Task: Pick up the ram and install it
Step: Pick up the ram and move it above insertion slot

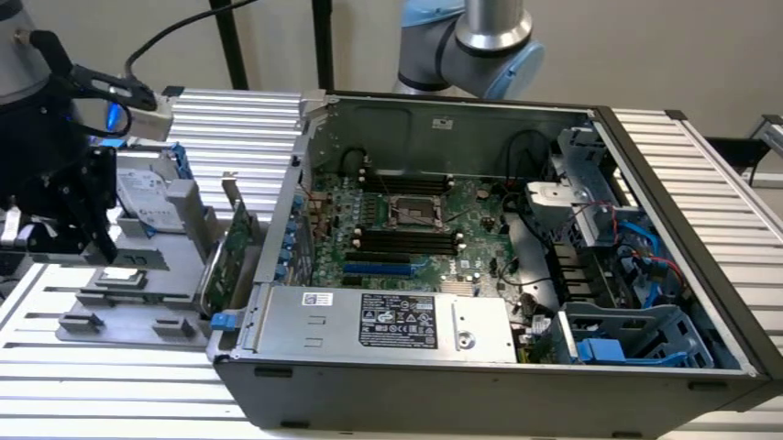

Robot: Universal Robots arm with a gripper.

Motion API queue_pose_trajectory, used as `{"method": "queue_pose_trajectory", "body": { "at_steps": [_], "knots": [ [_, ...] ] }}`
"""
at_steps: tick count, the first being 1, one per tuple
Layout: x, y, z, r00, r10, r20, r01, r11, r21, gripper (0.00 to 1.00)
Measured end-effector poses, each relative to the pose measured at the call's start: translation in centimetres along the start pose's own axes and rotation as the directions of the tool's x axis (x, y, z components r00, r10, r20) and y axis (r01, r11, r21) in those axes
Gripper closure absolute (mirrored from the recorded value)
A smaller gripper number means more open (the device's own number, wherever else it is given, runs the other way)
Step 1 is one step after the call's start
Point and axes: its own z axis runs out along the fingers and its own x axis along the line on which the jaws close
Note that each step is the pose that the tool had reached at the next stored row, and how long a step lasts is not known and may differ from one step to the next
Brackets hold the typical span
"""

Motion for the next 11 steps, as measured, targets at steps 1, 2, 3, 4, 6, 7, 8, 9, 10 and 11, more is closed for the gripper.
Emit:
{"method": "queue_pose_trajectory", "body": {
  "at_steps": [1, 2, 3, 4, 6, 7, 8, 9, 10, 11],
  "knots": [
    [0.0, -0.17, -0.47, 1.0, -0.001, 0.0003, 0.001, 1.0, 0.0002, 0.86],
    [0.0, -0.34, -0.93, 1.0, -0.003, 0.0004, 0.003, 1.0, 0.0002, 0.86],
    [0.0, -0.51, -1.39, 1.0, -0.004, 0.0004, 0.004, 1.0, 0.0001, 0.86],
    [0.0, -0.69, -1.86, 1.0, -0.006, 0.0008, 0.006, 1.0, 0.0003, 0.86],
    [0.1, -1.09, -2.79, 1.0, -0.008, 0.0014, 0.008, 1.0, 0.0002, 0.86],
    [0.1, -1.32, -3.25, 1.0, -0.01, 0.0018, 0.01, 1.0, 0.0001, 0.86],
    [0.1, -1.58, -3.71, 0.9999, -0.011, 0.0023, 0.011, 0.9999, -0.0001, 0.86],
    [0.1, -1.85, -4.17, 0.9999, -0.012, 0.0025, 0.012, 0.9999, -0.0006, 0.86],
    [0.1, -2.14, -4.63, 0.9999, -0.013, 0.0028, 0.013, 0.9999, -0.001, 0.86],
    [0.1, -2.45, -5.12, 0.9999, -0.014, 0.0033, 0.014, 0.9999, -0.0014, 0.86]
  ]
}}
